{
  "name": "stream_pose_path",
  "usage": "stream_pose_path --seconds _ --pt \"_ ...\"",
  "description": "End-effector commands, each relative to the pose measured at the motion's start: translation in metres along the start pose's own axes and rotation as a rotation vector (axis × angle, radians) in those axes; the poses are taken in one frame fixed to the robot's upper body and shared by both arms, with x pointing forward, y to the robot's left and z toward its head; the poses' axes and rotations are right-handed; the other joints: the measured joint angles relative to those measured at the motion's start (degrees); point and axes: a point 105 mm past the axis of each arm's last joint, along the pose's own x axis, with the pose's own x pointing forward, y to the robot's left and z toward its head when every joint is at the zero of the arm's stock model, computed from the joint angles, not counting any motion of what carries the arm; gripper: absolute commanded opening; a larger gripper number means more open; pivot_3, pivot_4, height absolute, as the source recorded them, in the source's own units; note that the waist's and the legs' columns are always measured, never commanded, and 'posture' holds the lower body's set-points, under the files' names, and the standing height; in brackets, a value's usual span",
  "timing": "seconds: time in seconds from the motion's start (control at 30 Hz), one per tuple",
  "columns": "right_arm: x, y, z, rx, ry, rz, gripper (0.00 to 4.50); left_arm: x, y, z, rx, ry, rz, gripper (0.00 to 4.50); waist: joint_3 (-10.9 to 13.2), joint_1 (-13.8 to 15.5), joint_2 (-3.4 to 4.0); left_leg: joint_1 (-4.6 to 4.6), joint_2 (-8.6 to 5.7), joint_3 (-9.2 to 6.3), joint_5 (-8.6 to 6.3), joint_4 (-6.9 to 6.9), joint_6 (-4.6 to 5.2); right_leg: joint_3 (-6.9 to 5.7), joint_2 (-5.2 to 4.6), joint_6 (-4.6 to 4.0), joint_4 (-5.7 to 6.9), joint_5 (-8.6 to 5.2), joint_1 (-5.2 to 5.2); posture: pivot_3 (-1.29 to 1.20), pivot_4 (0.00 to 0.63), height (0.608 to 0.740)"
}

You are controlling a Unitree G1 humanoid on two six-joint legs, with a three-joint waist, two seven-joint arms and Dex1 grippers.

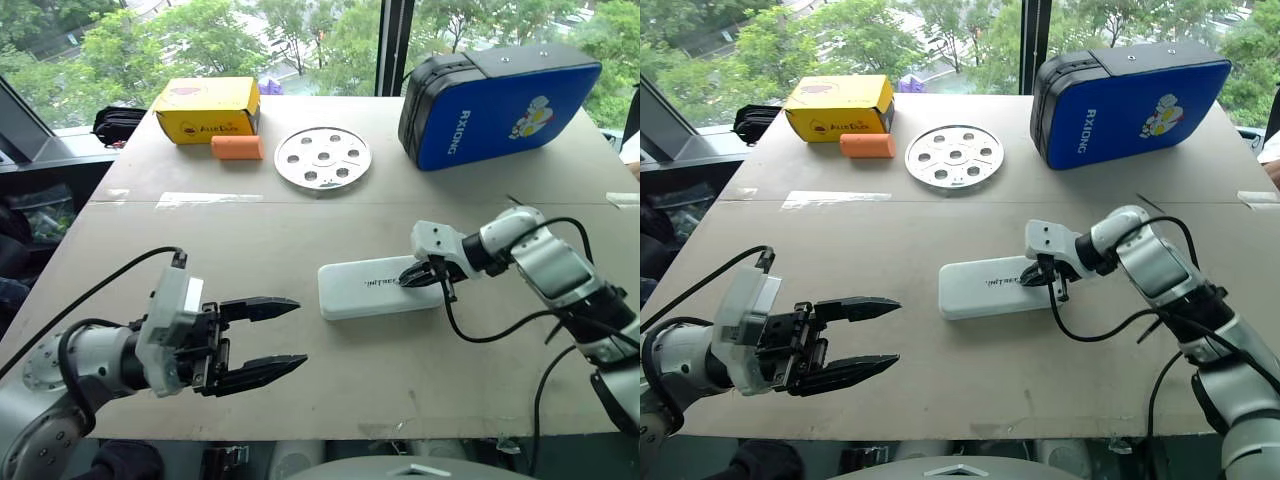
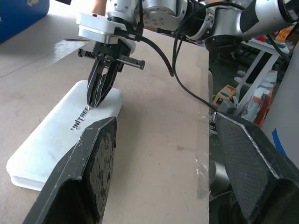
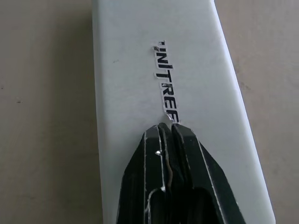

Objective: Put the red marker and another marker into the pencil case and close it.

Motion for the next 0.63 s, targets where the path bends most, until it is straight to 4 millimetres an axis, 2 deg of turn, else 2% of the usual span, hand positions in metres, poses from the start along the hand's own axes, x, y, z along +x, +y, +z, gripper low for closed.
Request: stream_pose_path --seconds 0.03,0.07,0.1,0.13,0.17,0.2,0.23,0.3,0.33,0.37,0.4,0.47,0.5,0.63 --pt "-0.022 0.009 0.005 0.056 -0.219 -0.154 0.03 0.002 0.005 -0.005 0.002 0.040 0.046 3.33 -0.1 0.8 -0.19 0.01 0.00 0.00 -0.01 0.02 -0.01 0.01 -0.01 -0.06 0.00 -0.04 0.03 0.00 0.150 0.740" --pt "-0.037 0.011 0.016 0.055 -0.315 -0.223 0.03 0.002 0.009 -0.009 0.004 0.058 0.081 3.33 -0.1 1.5 -0.33 -0.06 -0.01 -0.06 -0.01 0.04 -0.01 -0.03 -0.02 -0.07 -0.04 -0.04 0.02 0.00 0.150 0.740" --pt "-0.051 0.018 0.019 0.069 -0.381 -0.264 0.03 0.001 0.011 -0.012 -0.006 0.065 0.101 3.33 0.1 1.7 -0.09 -0.21 -0.03 -0.19 -0.01 0.16 -0.03 -0.07 -0.04 -0.07 -0.06 -0.04 0.01 0.00 0.150 0.740" --pt "-0.062 0.025 0.013 0.084 -0.397 -0.316 0.03 -0.001 0.013 -0.017 -0.014 0.073 0.120 3.33 0.4 1.9 0.34 -0.25 -0.07 -0.10 -0.01 0.20 -0.03 -0.03 -0.08 -0.06 -0.05 -0.04 -0.05 0.00 0.150 0.740" --pt "-0.070 0.035 0.006 0.093 -0.398 -0.352 0.56 -0.004 0.014 -0.021 -0.020 0.084 0.137 3.33 0.5 2.0 0.43 -0.39 -0.15 0.06 -0.01 0.20 -0.03 0.08 -0.19 -0.02 -0.03 -0.02 -0.20 0.00 0.150 0.740" --pt "-0.079 0.047 -0.004 0.101 -0.383 -0.378 0.80 -0.008 0.013 -0.027 -0.038 0.092 0.153 3.33 0.5 2.1 0.51 -0.36 -0.16 0.14 -0.01 0.20 -0.02 0.15 -0.19 0.02 -0.01 -0.02 -0.20 0.00 0.150 0.740" --pt "-0.083 0.056 -0.009 0.105 -0.369 -0.393 1.21 -0.011 0.013 -0.031 -0.049 0.099 0.163 3.33 0.5 2.3 0.49 -0.37 -0.17 0.15 -0.02 0.17 -0.02 0.16 -0.19 0.23 -0.02 0.06 -0.21 0.00 0.150 0.740" --pt "-0.100 0.074 -0.028 0.149 -0.334 -0.475 2.32 -0.022 0.013 -0.041 -0.075 0.120 0.206 3.33 0.5 2.2 0.43 -0.35 -0.13 0.16 -0.10 0.13 0.04 0.15 -0.15 0.32 -0.03 -0.02 -0.24 0.00 0.150 0.740" --pt "-0.108 0.083 -0.036 0.176 -0.314 -0.507 2.65 -0.028 0.013 -0.046 -0.082 0.134 0.222 3.33 0.5 2.3 0.44 -0.35 -0.09 0.16 -0.10 0.12 0.04 0.15 -0.11 0.32 -0.03 -0.02 -0.26 0.00 0.150 0.740" --pt "-0.115 0.092 -0.042 0.201 -0.296 -0.539 2.78 -0.034 0.012 -0.050 -0.096 0.144 0.239 3.33 0.5 2.3 0.45 -0.37 -0.06 0.18 -0.11 0.11 0.03 0.16 -0.08 0.28 -0.01 -0.04 -0.32 0.00 0.150 0.740" --pt "-0.125 0.102 -0.049 0.227 -0.275 -0.574 3.41 -0.041 0.011 -0.054 -0.107 0.157 0.259 3.33 0.5 2.4 0.47 -0.38 -0.06 0.18 -0.11 0.09 0.03 0.16 -0.06 0.24 0.01 -0.07 -0.34 0.00 0.150 0.740" --pt "-0.140 0.122 -0.061 0.268 -0.224 -0.625 4.20 -0.051 0.008 -0.062 -0.128 0.179 0.286 3.33 0.5 2.4 0.49 -0.36 -0.04 0.23 -0.11 0.05 0.03 0.20 -0.05 0.11 0.00 -0.16 -0.37 0.00 0.150 0.740" --pt "-0.145 0.131 -0.065 0.280 -0.199 -0.637 4.44 -0.054 0.007 -0.065 -0.137 0.190 0.296 3.33 0.5 2.4 0.47 -0.37 -0.02 0.28 -0.11 0.05 0.03 0.25 -0.05 0.06 -0.01 -0.21 -0.37 0.00 0.150 0.740" --pt "-0.150 0.147 -0.073 0.297 -0.157 -0.643 4.44 -0.058 0.007 -0.073 -0.158 0.213 0.275 3.33 0.5 2.3 0.38 -0.31 0.05 0.39 -0.12 0.12 0.02 0.41 -0.27 0.28 0.00 -0.41 -0.39 0.00 0.150 0.740"
